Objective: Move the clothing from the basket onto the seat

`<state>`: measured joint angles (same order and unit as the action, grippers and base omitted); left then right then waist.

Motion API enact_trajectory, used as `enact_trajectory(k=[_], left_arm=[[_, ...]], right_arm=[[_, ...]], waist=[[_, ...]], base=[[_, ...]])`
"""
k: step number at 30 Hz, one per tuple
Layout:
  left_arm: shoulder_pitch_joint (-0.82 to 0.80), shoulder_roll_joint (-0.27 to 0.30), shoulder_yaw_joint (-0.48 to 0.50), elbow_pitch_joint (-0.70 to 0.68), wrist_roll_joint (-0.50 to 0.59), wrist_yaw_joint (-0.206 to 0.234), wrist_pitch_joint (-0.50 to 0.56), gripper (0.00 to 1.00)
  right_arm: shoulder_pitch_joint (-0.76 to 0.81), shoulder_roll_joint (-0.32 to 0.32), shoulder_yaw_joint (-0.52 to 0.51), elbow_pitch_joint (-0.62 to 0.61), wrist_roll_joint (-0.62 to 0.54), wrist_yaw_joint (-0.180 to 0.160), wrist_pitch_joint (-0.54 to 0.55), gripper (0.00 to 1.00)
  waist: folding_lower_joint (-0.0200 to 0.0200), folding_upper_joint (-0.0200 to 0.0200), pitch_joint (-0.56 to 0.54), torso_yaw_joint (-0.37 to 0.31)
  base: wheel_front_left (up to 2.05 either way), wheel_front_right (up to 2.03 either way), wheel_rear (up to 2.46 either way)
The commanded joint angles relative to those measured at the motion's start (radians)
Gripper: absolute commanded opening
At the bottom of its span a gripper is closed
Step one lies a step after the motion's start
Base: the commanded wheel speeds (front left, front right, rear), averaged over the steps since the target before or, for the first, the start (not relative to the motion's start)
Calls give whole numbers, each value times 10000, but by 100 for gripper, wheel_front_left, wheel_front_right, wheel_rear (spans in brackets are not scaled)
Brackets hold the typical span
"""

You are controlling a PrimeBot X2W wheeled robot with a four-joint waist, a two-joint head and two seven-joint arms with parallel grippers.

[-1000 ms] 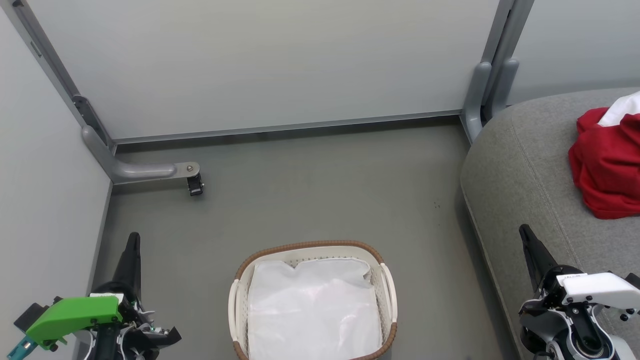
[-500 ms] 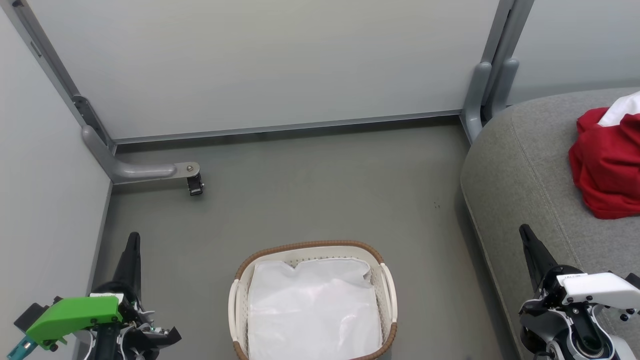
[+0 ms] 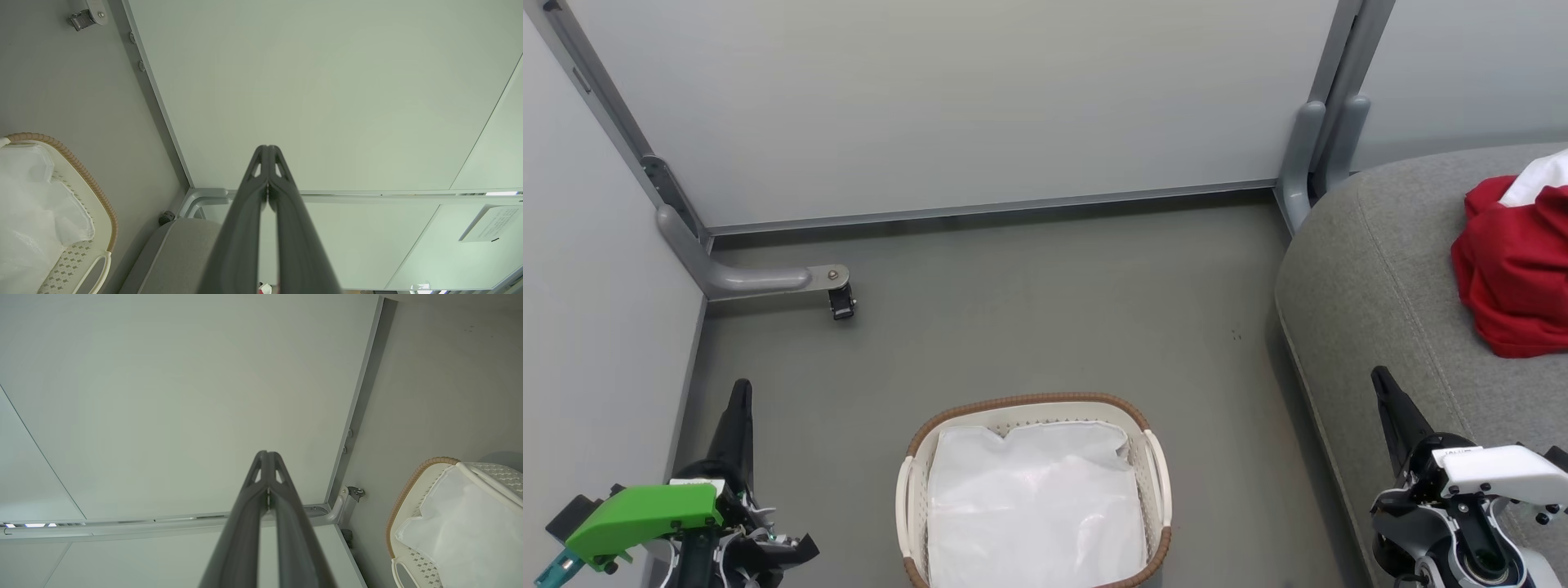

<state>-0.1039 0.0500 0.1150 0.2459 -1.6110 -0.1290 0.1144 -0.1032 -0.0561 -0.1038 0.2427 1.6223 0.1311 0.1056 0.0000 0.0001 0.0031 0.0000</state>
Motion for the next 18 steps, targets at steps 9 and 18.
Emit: enact_trajectory(k=[9, 18], left_arm=[[-96, 3, 13, -20, -33, -44, 31, 0], [-96, 3, 14, -20, -32, -44, 31, 0]], right_arm=[[-81, -20, -38, 29, -31, -7, 56, 0], [-82, -14, -49, 30, -44, -7, 70, 0]], waist=[[0, -1, 0, 0], [0, -1, 0, 0]], base=[[0, 0, 0], [0, 0, 0]])
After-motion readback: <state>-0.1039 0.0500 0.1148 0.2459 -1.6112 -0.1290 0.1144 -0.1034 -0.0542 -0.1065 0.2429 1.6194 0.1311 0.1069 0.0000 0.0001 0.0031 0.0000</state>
